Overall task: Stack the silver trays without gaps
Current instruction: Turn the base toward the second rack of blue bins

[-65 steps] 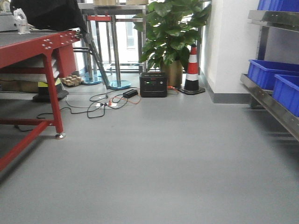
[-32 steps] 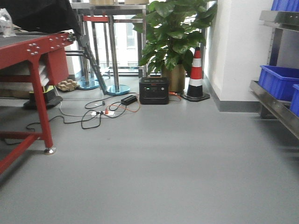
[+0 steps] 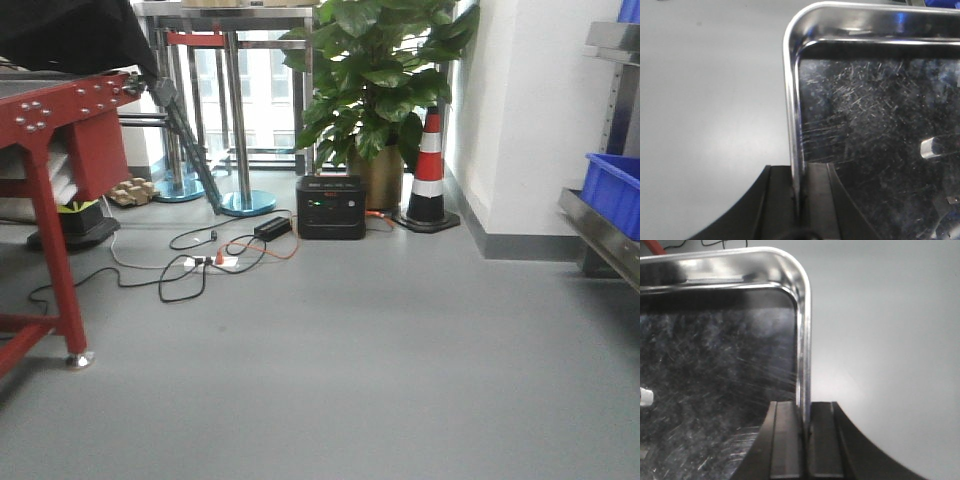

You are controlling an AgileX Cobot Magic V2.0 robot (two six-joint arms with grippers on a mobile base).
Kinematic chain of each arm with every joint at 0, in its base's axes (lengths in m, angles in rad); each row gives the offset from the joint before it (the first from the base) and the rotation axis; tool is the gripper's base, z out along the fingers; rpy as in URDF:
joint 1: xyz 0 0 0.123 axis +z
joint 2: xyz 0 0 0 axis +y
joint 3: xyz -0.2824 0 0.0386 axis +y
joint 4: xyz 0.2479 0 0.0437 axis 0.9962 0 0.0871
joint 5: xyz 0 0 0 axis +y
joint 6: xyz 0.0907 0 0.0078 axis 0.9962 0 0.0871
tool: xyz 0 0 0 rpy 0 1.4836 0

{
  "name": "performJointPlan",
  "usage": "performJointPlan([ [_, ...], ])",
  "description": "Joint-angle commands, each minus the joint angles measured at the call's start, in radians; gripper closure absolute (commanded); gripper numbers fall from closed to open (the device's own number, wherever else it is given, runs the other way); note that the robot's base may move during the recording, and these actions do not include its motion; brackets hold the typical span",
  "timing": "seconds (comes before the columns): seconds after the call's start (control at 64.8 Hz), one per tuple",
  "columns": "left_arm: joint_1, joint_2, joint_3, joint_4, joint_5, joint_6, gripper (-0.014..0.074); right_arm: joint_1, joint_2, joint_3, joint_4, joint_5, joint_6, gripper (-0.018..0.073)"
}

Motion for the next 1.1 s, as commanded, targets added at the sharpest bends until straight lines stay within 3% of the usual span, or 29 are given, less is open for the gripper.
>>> performJointPlan([
  [0.0, -0.008, -0.010, -0.011, 0.006, -0.029, 0.003, 0.0613, 0.001, -0.002, 0.001, -0.021, -0.040, -0.006, 0.0636],
  [0.586, -0.008, -0.010, -0.011, 0.152, -0.029, 0.003, 0.0613, 0.001, -0.002, 0.001, -0.021, -0.111, -0.006, 0.0636],
  [1.08, -0.005, -0.010, -0.011, 0.171, -0.051, 0.003, 0.0613, 0.001, -0.002, 0.001, -0.021, -0.282, -0.006, 0.0636],
])
